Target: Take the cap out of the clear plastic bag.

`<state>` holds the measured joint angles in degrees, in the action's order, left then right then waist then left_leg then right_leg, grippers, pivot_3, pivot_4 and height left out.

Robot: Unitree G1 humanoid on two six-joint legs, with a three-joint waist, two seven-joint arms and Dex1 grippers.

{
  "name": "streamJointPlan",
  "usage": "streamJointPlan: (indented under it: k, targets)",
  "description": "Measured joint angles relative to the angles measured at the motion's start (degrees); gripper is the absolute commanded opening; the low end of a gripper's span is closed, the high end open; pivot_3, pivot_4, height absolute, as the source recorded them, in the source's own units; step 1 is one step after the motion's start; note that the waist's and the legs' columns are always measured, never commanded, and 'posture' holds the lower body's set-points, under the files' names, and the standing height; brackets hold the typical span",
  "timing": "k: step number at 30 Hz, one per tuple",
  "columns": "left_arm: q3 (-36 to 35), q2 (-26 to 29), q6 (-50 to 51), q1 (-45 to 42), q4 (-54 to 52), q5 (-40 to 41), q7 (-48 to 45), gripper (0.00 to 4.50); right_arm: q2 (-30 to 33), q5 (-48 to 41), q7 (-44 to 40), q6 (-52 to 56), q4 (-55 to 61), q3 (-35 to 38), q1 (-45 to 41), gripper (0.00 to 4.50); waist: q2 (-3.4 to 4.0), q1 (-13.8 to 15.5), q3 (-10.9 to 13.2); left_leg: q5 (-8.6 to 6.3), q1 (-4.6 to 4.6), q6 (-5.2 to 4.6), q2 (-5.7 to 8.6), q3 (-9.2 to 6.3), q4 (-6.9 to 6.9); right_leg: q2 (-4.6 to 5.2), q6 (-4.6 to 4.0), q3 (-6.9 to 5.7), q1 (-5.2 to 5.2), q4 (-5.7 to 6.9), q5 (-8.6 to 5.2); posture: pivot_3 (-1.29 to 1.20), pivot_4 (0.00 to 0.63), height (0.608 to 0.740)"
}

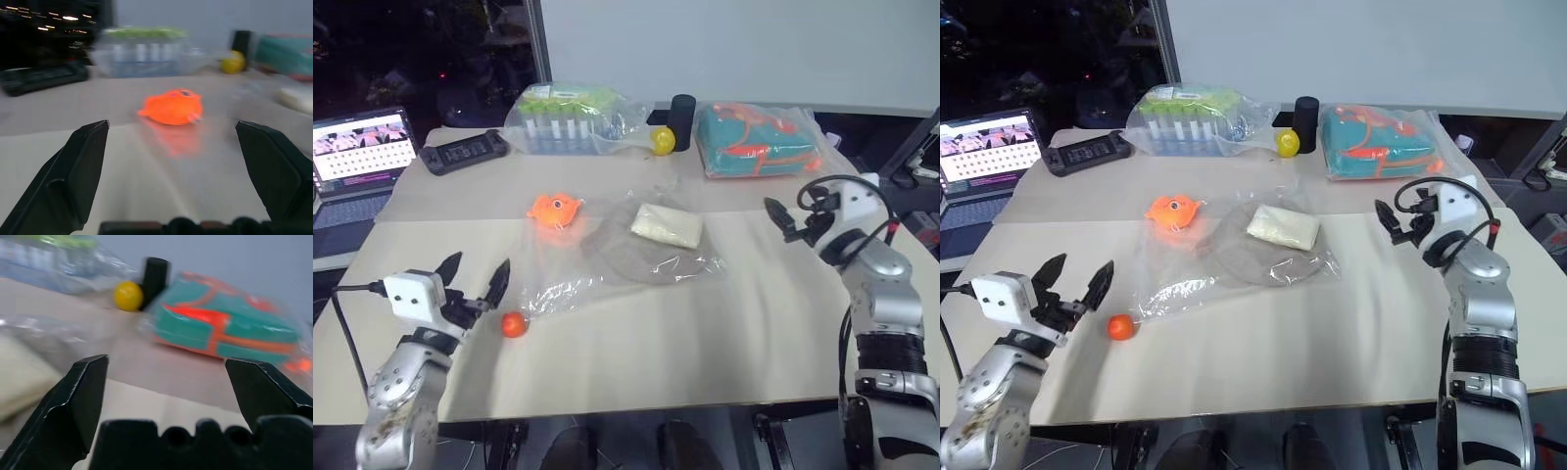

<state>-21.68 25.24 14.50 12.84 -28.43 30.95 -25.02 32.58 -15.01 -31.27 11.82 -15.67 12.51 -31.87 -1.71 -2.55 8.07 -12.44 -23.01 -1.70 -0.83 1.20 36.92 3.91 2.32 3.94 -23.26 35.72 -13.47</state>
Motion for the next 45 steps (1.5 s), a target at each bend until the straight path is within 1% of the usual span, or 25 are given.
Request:
streamJointPlan:
  k: [3,6,8,10,14,17,19,20,22,23,25,26,28,32,34,35,36,39,40,42,43,45]
  targets:
    - [-1.0,3.7,1.3,5.2,-3.1,1.6,-4.0,4.43,-2.6,-0.5,-0.7,1.2,1.1,-1.7,0.2,4.5,0.0,0.0,0.0,0.0,0.08,0.0,-0.01,0.01,0.01,0.01,-0.06,0.0,0.04,0.03,-0.03,0.0,0.15,0.74]
    - [-1.2,4.5,1.8,7.7,-3.4,0.9,-5.8,4.43,-5.2,-0.7,-0.7,1.9,1.2,-3.0,0.6,4.5,0.04,0.1,0.0,0.0,0.1,0.0,0.0,0.04,0.0,0.02,-0.1,-0.02,0.03,0.06,-0.06,0.0,0.15,0.74]
    - [-0.6,4.5,1.8,7.5,-2.6,0.5,-6.0,4.43,-6.5,-0.9,-0.7,2.3,1.6,-3.6,0.6,4.5,0.04,0.4,0.0,0.0,0.08,0.0,0.0,0.04,0.01,0.02,-0.1,-0.03,0.02,0.06,-0.06,0.0,0.15,0.74]
    - [2.0,4.0,1.7,5.1,0.3,-1.3,-6.1,4.43,-7.0,-0.9,-0.6,2.5,2.0,-3.9,0.6,4.5,0.07,0.7,0.0,0.0,0.1,0.0,0.06,0.04,0.01,0.04,-0.08,-0.03,0.04,0.05,-0.07,0.0,0.15,0.74]
    - [8.7,1.3,1.6,1.7,8.2,-4.5,-6.6,4.43,-7.9,-0.9,-0.1,2.8,3.1,-4.6,0.6,4.5,0.05,0.5,0.1,0.0,0.02,0.0,0.03,0.04,0.01,-0.02,-0.08,-0.03,-0.04,0.06,-0.06,0.0,0.15,0.74]
    - [10.5,0.5,0.7,0.0,11.8,-6.3,-7.0,4.43,-7.8,-1.0,0.4,3.1,3.7,-4.3,0.6,4.5,0.05,0.4,0.1,0.0,0.02,0.0,0.0,0.03,0.0,-0.02,-0.08,-0.03,-0.09,0.1,-0.06,0.0,0.15,0.74]
    - [11.1,0.0,0.7,-0.8,12.9,-6.4,-7.1,3.91,-7.5,-1.0,0.7,3.2,3.9,-3.8,0.6,4.5,0.05,0.3,0.1,0.0,0.03,0.0,0.01,0.03,0.01,0.01,-0.08,-0.03,-0.09,0.13,-0.06,0.0,0.15,0.74]
    - [11.3,-0.2,0.7,-0.8,13.3,-6.4,-7.1,3.72,-7.4,-1.0,1.0,3.2,4.0,-3.4,0.6,4.5,0.05,0.2,0.1,0.0,0.04,0.0,0.0,0.03,0.0,0.03,-0.08,-0.03,-0.08,0.13,-0.06,0.0,0.15,0.74]
    - [11.2,-0.2,0.7,-0.3,13.8,-6.4,-7.2,2.89,-7.1,-1.0,1.4,3.2,4.0,-2.8,0.6,4.5,0.05,0.1,0.1,0.0,0.04,0.0,0.0,0.03,0.0,0.05,-0.08,-0.03,-0.09,0.13,-0.06,0.0,0.15,0.74]
    - [11.0,-0.2,0.5,0.2,13.9,-6.3,-7.3,2.58,-7.0,-1.0,1.5,3.2,4.0,-2.7,0.6,4.5,0.05,0.0,0.1,0.0,0.04,0.0,0.0,0.04,-0.01,0.05,-0.09,-0.03,-0.08,0.13,-0.06,0.0,0.15,0.74]
    - [10.1,-0.2,0.3,1.0,13.9,-6.1,-7.8,1.78,-6.8,-0.9,1.5,3.2,4.0,-2.6,0.7,4.5,0.05,0.0,0.1,0.0,0.06,0.0,-0.01,0.04,-0.02,0.06,-0.09,-0.03,-0.09,0.13,-0.07,0.0,0.15,0.74]
    - [9.6,-0.2,0.3,1.6,13.7,-5.9,-8.0,1.51,-6.8,-0.9,1.5,3.2,4.0,-2.7,0.8,4.5,0.05,0.0,0.1,0.0,0.07,0.0,-0.01,0.04,-0.02,0.06,-0.1,-0.03,-0.08,0.14,-0.07,0.0,0.15,0.74]
    - [8.7,-0.1,0.3,3.0,13.2,-5.6,-8.4,1.3,-6.8,-0.9,1.5,3.2,4.0,-2.7,0.8,4.5,0.05,0.0,0.1,0.0,0.07,0.0,-0.01,0.04,-0.02,0.09,-0.1,-0.03,-0.08,0.15,-0.07,0.0,0.15,0.74]
    - [4.8,0.1,0.5,6.7,11.5,-3.5,-8.6,1.24,-6.8,-0.8,1.6,3.1,3.8,-2.7,0.8,4.5,0.04,-0.1,0.1,-0.01,0.04,0.01,-0.03,0.04,-0.02,0.11,-0.13,-0.04,-0.12,0.14,-0.09,0.0,0.15,0.74]
    - [0.4,0.0,0.6,7.1,11.2,-1.6,-7.4,1.24,-6.8,-0.7,1.6,3.1,3.7,-2.7,0.8,4.5,0.05,0.0,0.1,0.0,0.05,0.01,-0.03,0.04,-0.02,0.14,-0.14,-0.06,-0.14,0.17,-0.09,0.0,0.15,0.74]
    - [-1.3,-0.2,1.0,6.2,11.1,-0.5,-6.0,1.24,-6.8,-0.6,1.6,3.1,3.6,-2.7,0.8,4.5,0.05,0.2,0.1,0.0,0.06,0.01,-0.02,0.04,-0.02,0.16,-0.14,-0.06,-0.12,0.17,-0.09,0.0,0.15,0.74]
    - [-4.1,-1.0,1.9,2.9,11.3,1.3,-3.0,1.24,-7.0,-0.4,1.7,3.1,3.3,-2.8,0.8,4.5,0.03,0.5,0.1,0.0,0.04,0.01,-0.02,0.03,0.01,0.22,-0.13,-0.21,-0.1,0.2,-0.09,0.0,0.15,0.74]
    - [-8.5,-1.3,4.5,-8.3,13.7,4.0,5.3,1.24,-8.1,-0.1,1.8,3.1,3.1,-3.6,0.5,4.5,0.0,1.4,0.1,0.02,0.07,0.02,0.03,0.02,0.15,0.2,-0.09,-0.29,0.0,0.26,-0.07,0.0,0.15,0.74]
    - [-8.6,-0.8,4.9,-11.3,14.8,3.4,7.2,1.24,-8.5,0.0,1.8,3.1,3.1,-3.8,0.5,4.5,-0.01,1.4,0.1,0.02,0.08,0.02,0.02,0.03,0.16,0.17,-0.08,-0.26,0.03,0.25,-0.06,0.0,0.15,0.74]
    - [-7.8,-0.2,5.9,-20.0,22.3,0.0,12.4,1.24,-9.4,0.2,2.2,3.1,3.2,-4.3,0.2,4.5,-0.02,1.6,0.1,0.03,0.05,0.03,0.1,0.03,0.17,0.12,-0.04,-0.26,0.0,0.24,-0.06,0.0,0.15,0.74]
    - [-7.2,-0.2,5.9,-21.9,24.4,-0.8,13.2,1.24,-9.5,0.2,2.2,3.1,3.4,-4.5,0.2,4.5,-0.02,1.6,0.1,0.03,0.05,0.03,0.1,0.03,0.17,0.1,-0.03,-0.26,0.01,0.23,-0.05,0.0,0.15,0.74]
    - [-4.8,0.2,5.4,-29.8,34.5,-4.5,15.6,1.24,-9.9,0.2,2.8,3.3,4.1,-4.7,0.3,4.5,-0.04,1.7,0.1,0.03,-0.03,0.03,0.1,0.03,0.16,0.06,-0.03,-0.26,-0.07,0.24,-0.06,0.0,0.15,0.74]
